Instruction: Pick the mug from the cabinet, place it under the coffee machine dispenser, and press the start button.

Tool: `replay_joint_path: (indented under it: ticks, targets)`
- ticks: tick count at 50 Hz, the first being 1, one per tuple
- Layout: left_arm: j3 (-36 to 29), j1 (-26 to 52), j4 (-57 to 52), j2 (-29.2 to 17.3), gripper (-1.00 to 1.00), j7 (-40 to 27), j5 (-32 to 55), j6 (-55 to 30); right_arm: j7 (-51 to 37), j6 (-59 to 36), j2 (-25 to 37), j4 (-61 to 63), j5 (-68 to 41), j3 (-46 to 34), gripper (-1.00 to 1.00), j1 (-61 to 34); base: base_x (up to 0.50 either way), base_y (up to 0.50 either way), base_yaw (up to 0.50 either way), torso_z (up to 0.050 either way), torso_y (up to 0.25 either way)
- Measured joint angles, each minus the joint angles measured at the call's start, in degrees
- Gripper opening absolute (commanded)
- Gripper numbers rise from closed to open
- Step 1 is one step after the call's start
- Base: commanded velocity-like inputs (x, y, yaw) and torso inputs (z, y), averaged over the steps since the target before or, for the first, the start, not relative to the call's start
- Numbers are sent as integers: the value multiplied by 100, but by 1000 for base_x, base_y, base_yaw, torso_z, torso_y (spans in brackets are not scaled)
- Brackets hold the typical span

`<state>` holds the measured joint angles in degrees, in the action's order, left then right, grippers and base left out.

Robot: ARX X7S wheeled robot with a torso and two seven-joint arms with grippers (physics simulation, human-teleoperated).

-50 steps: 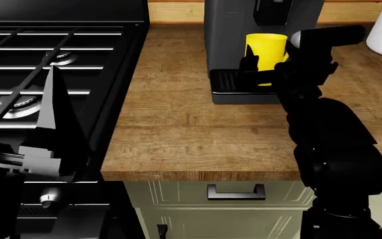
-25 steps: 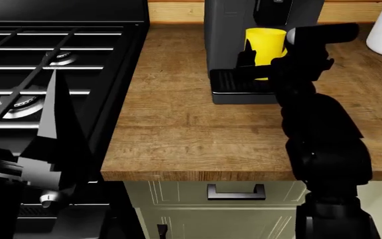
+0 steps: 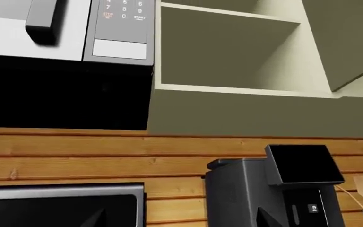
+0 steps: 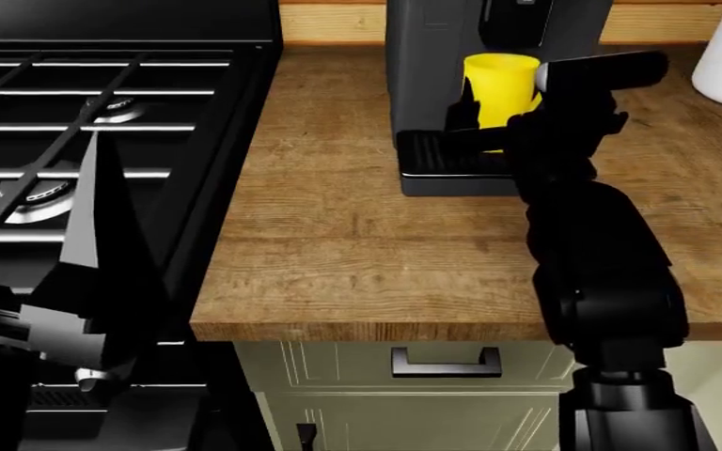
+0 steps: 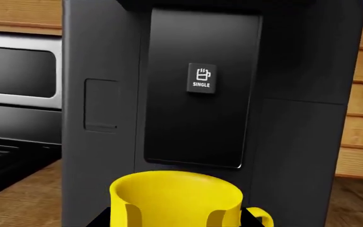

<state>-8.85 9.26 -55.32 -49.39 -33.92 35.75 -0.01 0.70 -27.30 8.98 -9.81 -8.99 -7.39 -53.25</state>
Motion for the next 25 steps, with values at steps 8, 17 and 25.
replay_joint_path:
  ticks: [8, 17, 25]
  targets:
    - [10, -27, -19, -24, 100, -13, -7, 28, -50, 65, 15, -20, 13, -56, 100, 17, 18, 1, 11, 2, -6]
    - [10, -43, -29, -46, 100, -19, -14, 57, -122, -178, 13, -23, 76, -81, 100, 12, 1, 0, 1, 0, -1]
    - [10, -46, -46, -70, 100, -27, -13, 76, -196, -461, 15, 109, 97, -88, 100, -2, 0, 0, 0, 0, 0]
